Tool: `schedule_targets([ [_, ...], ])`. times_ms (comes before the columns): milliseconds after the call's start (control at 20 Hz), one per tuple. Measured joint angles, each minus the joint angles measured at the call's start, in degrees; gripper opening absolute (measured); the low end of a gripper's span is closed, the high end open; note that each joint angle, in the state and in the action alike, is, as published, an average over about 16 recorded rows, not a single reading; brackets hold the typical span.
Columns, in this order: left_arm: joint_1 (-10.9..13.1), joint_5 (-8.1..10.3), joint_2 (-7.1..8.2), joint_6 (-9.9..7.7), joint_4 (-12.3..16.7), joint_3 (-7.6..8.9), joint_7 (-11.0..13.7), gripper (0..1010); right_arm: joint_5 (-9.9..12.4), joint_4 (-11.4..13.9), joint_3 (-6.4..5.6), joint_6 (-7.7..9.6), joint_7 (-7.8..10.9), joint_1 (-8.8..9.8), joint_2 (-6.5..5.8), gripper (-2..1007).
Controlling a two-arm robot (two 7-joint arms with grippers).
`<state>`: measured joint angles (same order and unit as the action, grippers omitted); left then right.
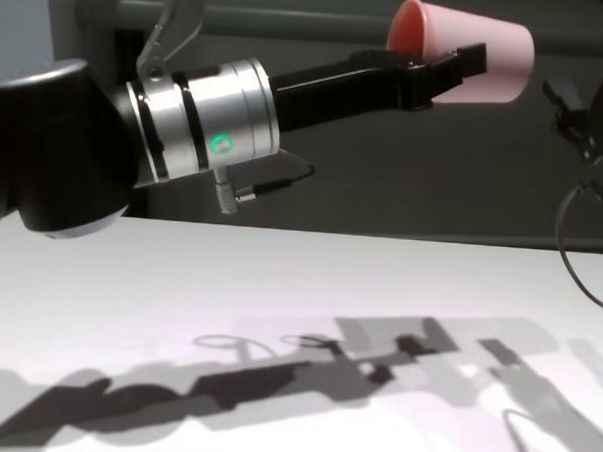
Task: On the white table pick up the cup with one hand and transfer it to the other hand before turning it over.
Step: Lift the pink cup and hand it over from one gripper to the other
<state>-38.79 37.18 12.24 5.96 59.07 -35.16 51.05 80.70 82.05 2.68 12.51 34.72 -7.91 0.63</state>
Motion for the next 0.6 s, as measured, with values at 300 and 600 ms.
schedule_targets([
  [300,0.0,0.00,0.00,0.00,0.0,0.00,0.0,51,1.1,-1.5,0.54,-0.21,0.74,-1.51,-0.10,1002],
  [600,0.0,0.00,0.00,0.00,0.0,0.00,0.0,51,2.3,-4.3,1.17,-0.48,1.45,-3.16,-0.19,1002],
])
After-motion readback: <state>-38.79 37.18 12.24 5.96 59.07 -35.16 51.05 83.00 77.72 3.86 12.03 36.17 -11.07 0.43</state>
